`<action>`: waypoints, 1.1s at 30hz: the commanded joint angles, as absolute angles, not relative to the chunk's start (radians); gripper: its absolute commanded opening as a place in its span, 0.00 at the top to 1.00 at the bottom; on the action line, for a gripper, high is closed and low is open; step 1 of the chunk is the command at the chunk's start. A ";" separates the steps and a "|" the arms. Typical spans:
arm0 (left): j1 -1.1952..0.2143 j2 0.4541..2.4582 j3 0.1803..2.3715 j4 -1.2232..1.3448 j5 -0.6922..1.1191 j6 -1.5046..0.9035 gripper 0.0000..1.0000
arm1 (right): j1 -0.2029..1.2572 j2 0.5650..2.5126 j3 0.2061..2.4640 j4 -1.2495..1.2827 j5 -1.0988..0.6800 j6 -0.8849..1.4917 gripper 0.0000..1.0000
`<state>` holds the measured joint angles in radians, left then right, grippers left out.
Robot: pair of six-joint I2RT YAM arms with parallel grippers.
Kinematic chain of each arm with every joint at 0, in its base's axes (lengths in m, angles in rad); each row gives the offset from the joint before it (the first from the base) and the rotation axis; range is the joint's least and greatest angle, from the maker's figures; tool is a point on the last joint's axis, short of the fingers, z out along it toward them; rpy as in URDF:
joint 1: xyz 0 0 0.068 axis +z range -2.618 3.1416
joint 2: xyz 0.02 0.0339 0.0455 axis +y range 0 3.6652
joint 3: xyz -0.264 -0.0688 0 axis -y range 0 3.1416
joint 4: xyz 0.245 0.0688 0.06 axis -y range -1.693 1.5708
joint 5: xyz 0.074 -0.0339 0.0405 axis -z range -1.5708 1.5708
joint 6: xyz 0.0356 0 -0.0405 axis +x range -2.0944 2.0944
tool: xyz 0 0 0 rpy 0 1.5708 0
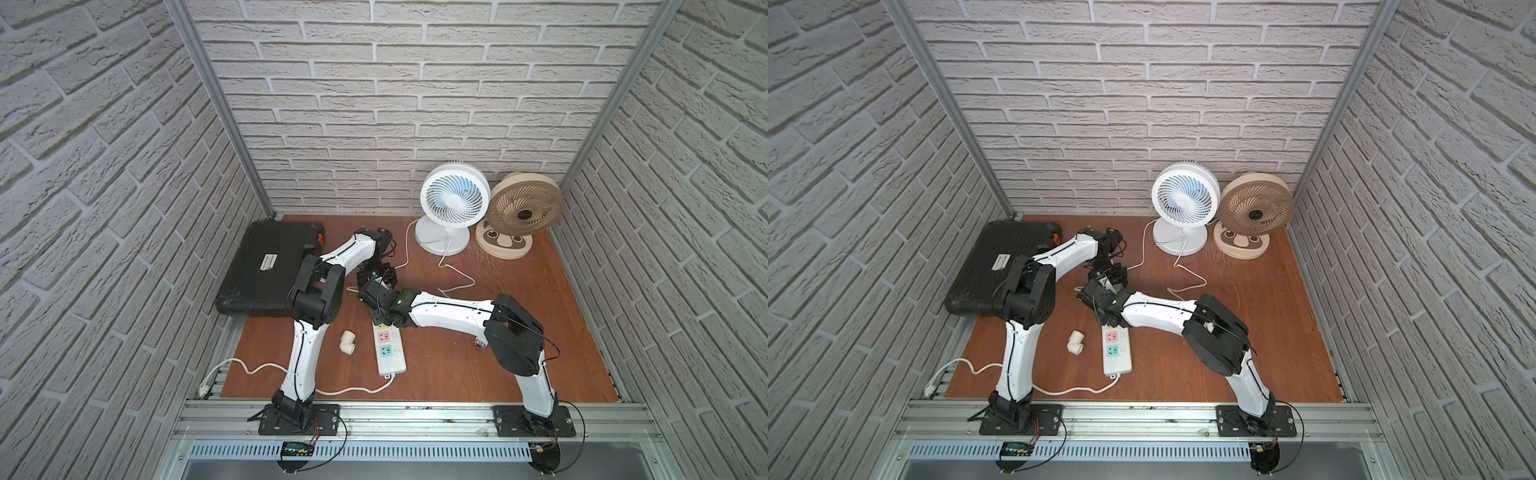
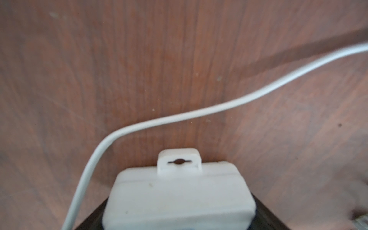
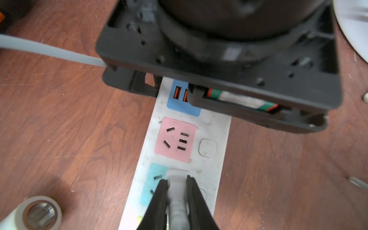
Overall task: Unplug the desk fan from the power strip
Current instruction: Remove the plug from the socket.
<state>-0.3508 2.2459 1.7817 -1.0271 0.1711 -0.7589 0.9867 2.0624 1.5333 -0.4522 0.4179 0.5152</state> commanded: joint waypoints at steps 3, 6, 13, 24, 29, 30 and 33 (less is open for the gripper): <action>-0.349 2.335 1.698 -1.042 0.195 -0.749 1.00 | 0.992 2.027 1.510 -0.411 0.405 0.507 0.97; -0.348 2.312 1.670 -0.993 0.203 -0.735 1.00 | 0.989 2.011 1.493 -0.388 0.386 0.510 0.97; -0.350 2.221 1.564 -0.853 0.205 -0.718 0.96 | 0.990 1.969 1.445 -0.335 0.336 0.521 0.97; -0.365 2.128 1.572 -0.822 0.191 -0.697 0.02 | 0.989 1.882 1.352 -0.224 0.278 0.533 0.97; -0.364 2.089 1.641 -0.857 0.185 -0.684 0.02 | 0.984 1.852 1.327 -0.190 0.245 0.539 0.97; -0.365 2.077 1.651 -0.860 0.181 -0.683 0.02 | 0.981 1.846 1.322 -0.182 0.236 0.539 0.97; -0.360 2.039 1.660 -0.834 0.196 -0.681 0.02 | 0.970 1.830 1.311 -0.156 0.199 0.549 0.97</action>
<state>-0.3588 2.1078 1.6314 -0.8421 0.1787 -0.6991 0.9787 1.8889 1.3258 -0.2302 0.2386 0.5293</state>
